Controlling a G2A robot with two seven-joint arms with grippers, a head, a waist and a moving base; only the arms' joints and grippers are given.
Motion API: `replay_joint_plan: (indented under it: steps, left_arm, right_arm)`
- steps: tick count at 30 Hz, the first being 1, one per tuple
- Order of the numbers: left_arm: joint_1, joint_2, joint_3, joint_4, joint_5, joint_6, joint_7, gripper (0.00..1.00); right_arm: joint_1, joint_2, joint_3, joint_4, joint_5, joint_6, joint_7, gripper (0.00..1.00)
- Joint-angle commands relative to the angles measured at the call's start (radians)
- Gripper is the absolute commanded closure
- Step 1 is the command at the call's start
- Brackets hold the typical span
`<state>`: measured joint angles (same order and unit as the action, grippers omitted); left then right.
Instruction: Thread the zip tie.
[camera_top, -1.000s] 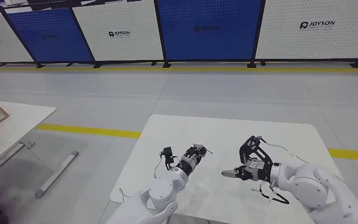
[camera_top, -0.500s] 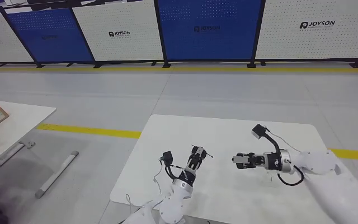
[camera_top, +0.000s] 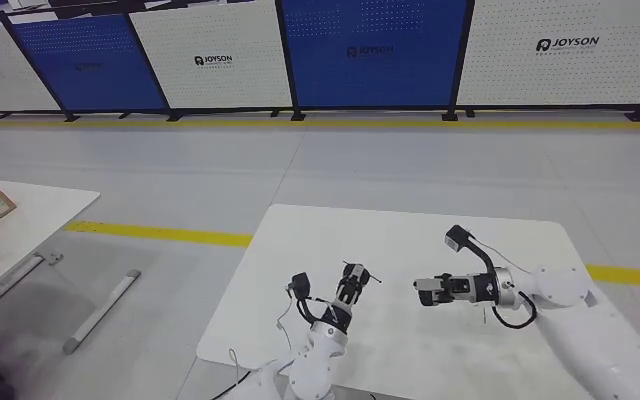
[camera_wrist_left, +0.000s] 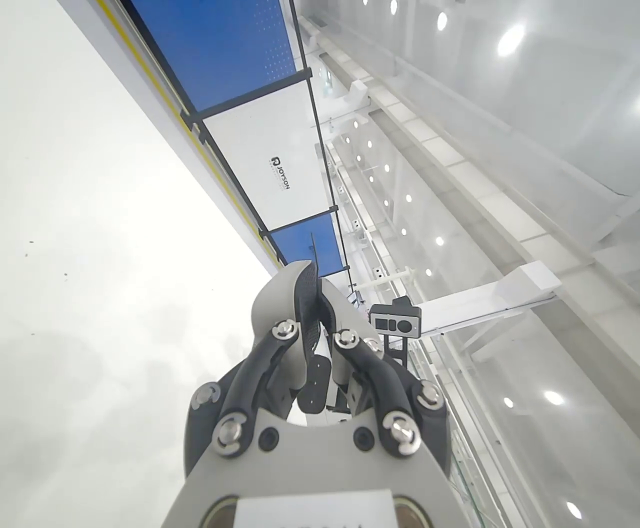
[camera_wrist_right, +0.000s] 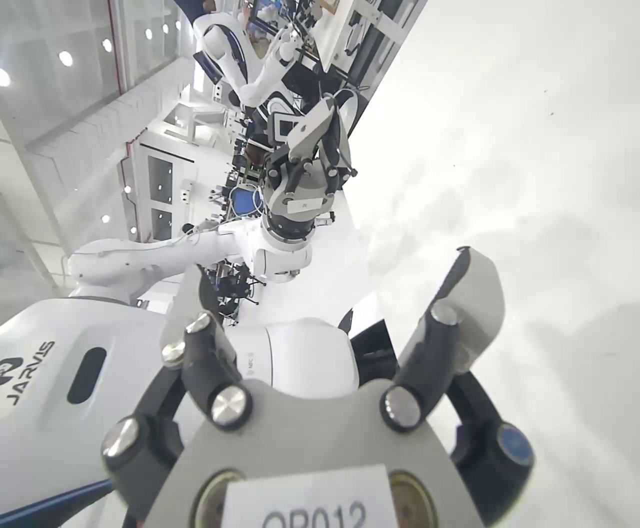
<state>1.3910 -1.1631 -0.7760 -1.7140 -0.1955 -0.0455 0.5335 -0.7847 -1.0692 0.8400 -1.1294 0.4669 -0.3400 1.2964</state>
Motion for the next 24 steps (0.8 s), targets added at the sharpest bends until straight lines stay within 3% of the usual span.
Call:
replay_joint_plan:
  steps: [1,6,10,13,24]
  left_arm:
    - [0.009,-0.001,-0.013,-0.025,-0.046,0.030,-0.031,1.00]
    - [0.037,-0.003,-0.046,-0.098,-0.109,0.107,-0.059,1.00]
    - [0.053,-0.011,-0.054,-0.140,-0.130,0.107,-0.047,1.00]
    - [0.053,-0.016,-0.058,-0.142,-0.136,0.092,-0.044,1.00]
    - [0.053,-0.016,-0.058,-0.142,-0.136,0.092,-0.044,1.00]
  right_arm:
    - [-0.013,0.000,0.003,-0.002,-0.015,0.000,-0.037,0.00]
    - [-0.002,-0.022,0.001,0.038,0.020,0.000,0.020,0.00]
    - [0.028,-0.072,-0.036,0.116,0.032,0.000,0.026,0.00]
    - [0.063,-0.117,-0.074,0.204,0.036,0.000,0.029,0.00]
    - [0.063,-0.117,-0.074,0.204,0.036,0.000,0.029,0.00]
